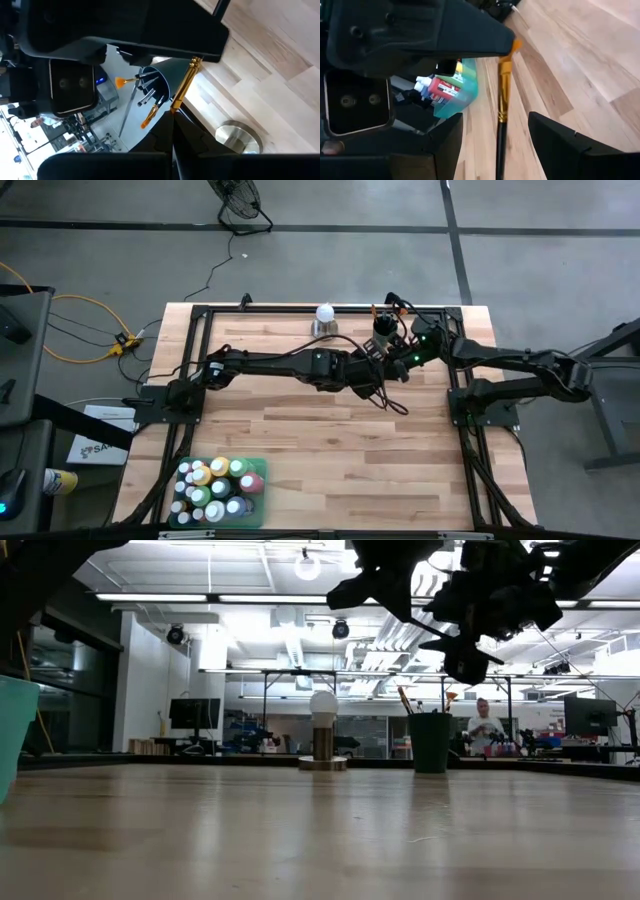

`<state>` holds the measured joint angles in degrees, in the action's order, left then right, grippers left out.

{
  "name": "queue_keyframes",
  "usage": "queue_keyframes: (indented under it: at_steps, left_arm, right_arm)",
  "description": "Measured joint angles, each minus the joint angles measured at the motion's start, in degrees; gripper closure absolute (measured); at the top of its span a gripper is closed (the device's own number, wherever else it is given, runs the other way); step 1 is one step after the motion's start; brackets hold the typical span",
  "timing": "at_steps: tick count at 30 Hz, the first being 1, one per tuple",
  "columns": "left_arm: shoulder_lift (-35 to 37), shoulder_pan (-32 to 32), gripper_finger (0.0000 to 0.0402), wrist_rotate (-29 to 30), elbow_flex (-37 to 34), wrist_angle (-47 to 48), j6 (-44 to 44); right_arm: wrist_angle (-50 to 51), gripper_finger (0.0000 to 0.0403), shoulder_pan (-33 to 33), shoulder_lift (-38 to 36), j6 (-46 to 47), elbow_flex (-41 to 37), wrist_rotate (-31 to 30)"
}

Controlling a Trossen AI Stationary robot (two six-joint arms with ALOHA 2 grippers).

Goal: Pick & Place Paint Supplies
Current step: Put the gold paint brush into the black cup

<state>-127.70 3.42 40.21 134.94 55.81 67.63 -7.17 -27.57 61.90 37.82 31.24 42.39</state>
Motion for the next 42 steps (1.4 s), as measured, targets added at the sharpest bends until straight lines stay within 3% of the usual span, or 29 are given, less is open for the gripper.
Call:
queue_keyframes:
  at_steps: [6, 18, 33, 42]
  left_arm:
    - [0.00, 0.00, 0.0401, -0.02, 0.00, 0.00, -0.38]
    - [0.00, 0.00, 0.0401, -0.15, 0.00, -0.03, -0.41]
    - [0.00, -0.02, 0.0397, -0.55, 0.01, 0.10, -0.61]
    - [0.60, -0.04, 0.0303, -1.90, -0.01, 0.65, -11.43]
  right_arm:
    - [-1.44, 0.0209, 0.22, 1.46, -0.08, 0.00, -0.40]
    - [-2.83, 0.0387, 0.22, 1.46, -0.39, 0.00, -0.26]
    - [-2.89, 0.0390, 0.22, 1.48, -0.11, 0.00, -0.99]
    - [-2.81, 0.0390, 0.22, 1.43, -0.11, 0.00, -3.16]
